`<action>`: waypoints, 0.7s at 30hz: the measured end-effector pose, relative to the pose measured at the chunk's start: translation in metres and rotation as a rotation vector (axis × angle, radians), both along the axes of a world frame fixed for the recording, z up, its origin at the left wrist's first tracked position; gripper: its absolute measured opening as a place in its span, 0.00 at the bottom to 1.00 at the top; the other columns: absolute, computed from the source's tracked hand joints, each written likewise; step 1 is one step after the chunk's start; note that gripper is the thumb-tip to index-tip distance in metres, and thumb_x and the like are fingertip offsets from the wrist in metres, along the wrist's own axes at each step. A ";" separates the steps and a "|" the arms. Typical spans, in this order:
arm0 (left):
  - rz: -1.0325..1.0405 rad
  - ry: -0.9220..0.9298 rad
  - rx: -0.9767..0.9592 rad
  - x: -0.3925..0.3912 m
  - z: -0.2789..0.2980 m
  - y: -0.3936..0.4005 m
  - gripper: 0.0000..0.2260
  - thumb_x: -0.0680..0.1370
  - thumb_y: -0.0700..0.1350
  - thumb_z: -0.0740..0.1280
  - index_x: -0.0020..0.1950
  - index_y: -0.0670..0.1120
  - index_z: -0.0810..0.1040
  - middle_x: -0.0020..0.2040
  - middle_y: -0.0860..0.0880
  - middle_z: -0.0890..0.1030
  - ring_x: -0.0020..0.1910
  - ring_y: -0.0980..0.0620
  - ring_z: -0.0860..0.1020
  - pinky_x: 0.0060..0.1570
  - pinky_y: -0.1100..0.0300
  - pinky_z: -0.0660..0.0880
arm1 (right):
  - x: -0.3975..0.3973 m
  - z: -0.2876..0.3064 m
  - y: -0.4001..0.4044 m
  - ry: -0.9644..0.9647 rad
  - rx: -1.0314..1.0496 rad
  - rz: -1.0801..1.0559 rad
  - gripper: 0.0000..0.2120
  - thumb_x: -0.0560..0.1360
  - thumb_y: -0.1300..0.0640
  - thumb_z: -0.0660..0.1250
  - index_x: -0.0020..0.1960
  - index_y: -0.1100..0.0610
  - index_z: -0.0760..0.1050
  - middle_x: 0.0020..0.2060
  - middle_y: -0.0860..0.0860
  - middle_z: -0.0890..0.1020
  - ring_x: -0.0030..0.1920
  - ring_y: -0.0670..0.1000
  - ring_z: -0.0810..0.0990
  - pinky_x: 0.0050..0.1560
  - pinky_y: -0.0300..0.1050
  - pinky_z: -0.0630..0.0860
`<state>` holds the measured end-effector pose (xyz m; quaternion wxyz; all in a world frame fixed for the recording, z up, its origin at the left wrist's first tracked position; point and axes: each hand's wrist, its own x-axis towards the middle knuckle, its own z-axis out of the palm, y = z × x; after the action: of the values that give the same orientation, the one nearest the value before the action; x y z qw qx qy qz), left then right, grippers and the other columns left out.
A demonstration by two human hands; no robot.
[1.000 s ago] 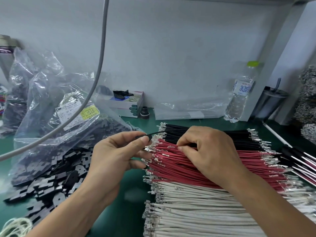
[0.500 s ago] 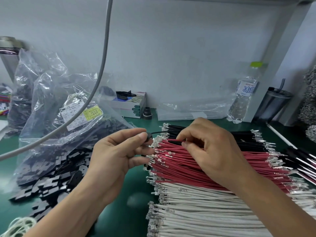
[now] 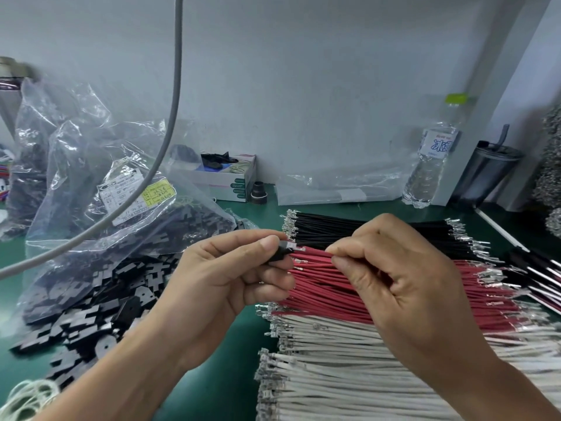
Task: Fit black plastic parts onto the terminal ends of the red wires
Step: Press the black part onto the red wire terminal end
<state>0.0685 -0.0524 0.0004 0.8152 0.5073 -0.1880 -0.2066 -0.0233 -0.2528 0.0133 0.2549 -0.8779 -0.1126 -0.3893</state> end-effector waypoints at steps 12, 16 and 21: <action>-0.092 0.033 0.009 0.001 0.000 0.003 0.20 0.67 0.49 0.81 0.53 0.39 0.87 0.42 0.40 0.85 0.35 0.47 0.85 0.35 0.60 0.82 | -0.003 0.004 -0.004 -0.006 -0.076 -0.022 0.08 0.79 0.54 0.67 0.49 0.53 0.85 0.41 0.43 0.77 0.39 0.47 0.78 0.37 0.37 0.72; -0.121 0.069 0.003 0.002 0.001 0.002 0.21 0.66 0.49 0.83 0.53 0.39 0.87 0.41 0.41 0.85 0.34 0.48 0.84 0.34 0.61 0.82 | -0.004 0.005 -0.007 -0.027 -0.094 -0.014 0.09 0.79 0.54 0.67 0.50 0.55 0.85 0.41 0.45 0.77 0.39 0.47 0.78 0.37 0.38 0.73; -0.118 0.093 0.052 0.002 0.004 0.004 0.16 0.69 0.47 0.81 0.51 0.39 0.87 0.39 0.41 0.84 0.31 0.48 0.83 0.31 0.61 0.81 | -0.004 0.005 -0.008 -0.034 -0.216 -0.053 0.06 0.78 0.57 0.70 0.49 0.55 0.86 0.39 0.46 0.77 0.36 0.45 0.74 0.33 0.40 0.73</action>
<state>0.0701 -0.0486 0.0043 0.7962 0.5061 -0.1739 -0.2824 -0.0274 -0.2611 0.0187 0.1468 -0.8961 -0.1352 -0.3964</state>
